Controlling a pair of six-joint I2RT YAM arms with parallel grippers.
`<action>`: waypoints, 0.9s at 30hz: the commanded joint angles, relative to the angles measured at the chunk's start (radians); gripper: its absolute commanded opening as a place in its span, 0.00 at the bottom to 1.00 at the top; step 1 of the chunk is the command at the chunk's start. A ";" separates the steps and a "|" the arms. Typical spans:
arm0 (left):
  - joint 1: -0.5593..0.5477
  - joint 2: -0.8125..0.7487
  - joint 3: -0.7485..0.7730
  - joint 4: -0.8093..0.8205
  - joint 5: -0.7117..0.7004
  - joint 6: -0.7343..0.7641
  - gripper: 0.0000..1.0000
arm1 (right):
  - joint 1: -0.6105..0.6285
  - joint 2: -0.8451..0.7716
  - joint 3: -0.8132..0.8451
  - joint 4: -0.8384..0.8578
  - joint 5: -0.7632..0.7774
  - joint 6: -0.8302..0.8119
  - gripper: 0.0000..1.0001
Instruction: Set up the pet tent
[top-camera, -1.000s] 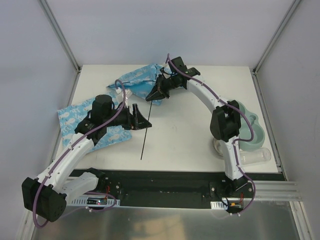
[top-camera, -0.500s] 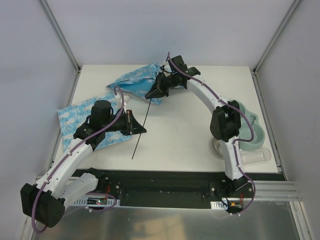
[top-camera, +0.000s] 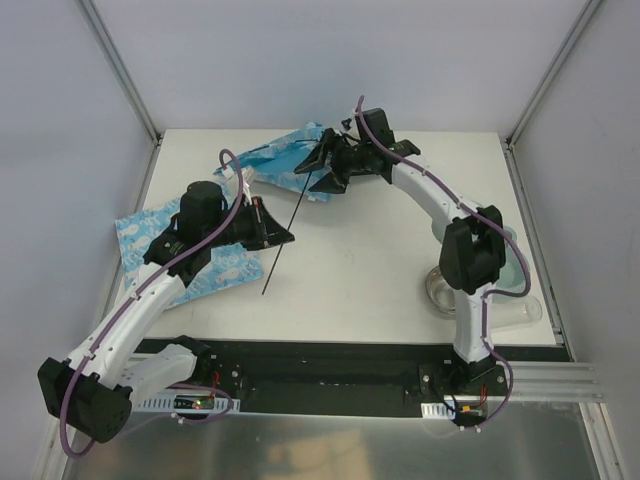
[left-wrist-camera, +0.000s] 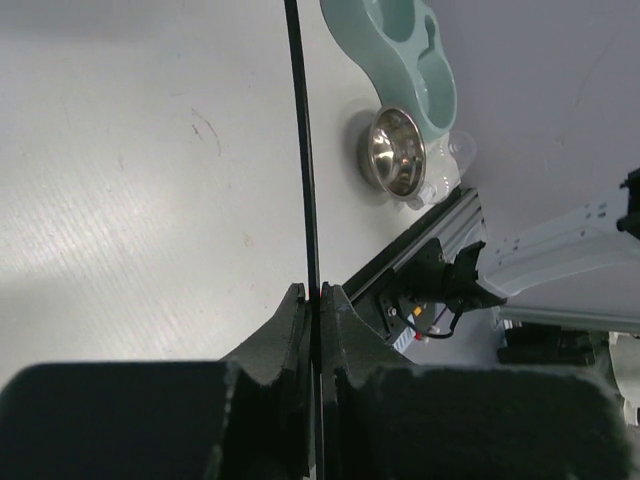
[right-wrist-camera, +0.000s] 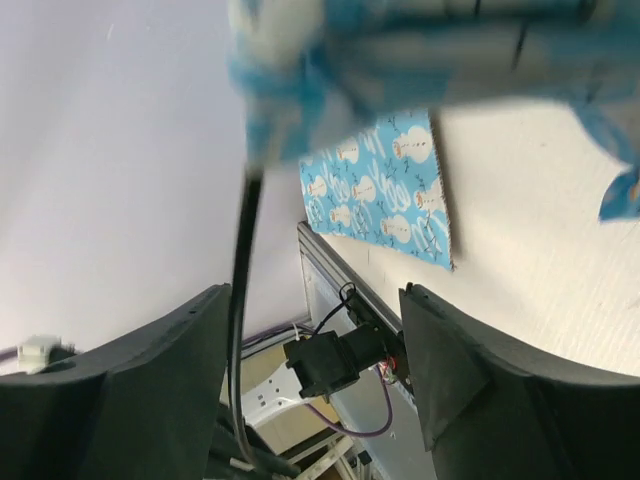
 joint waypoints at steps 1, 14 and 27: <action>0.003 0.047 0.068 0.108 -0.154 -0.006 0.00 | 0.016 -0.180 -0.132 0.134 -0.010 0.059 0.74; -0.001 0.145 0.111 0.197 -0.145 -0.048 0.00 | 0.187 -0.466 -0.383 0.203 0.362 -0.091 0.68; -0.004 0.111 0.078 0.202 -0.124 -0.034 0.00 | 0.284 -0.478 -0.453 0.293 0.634 -0.099 0.00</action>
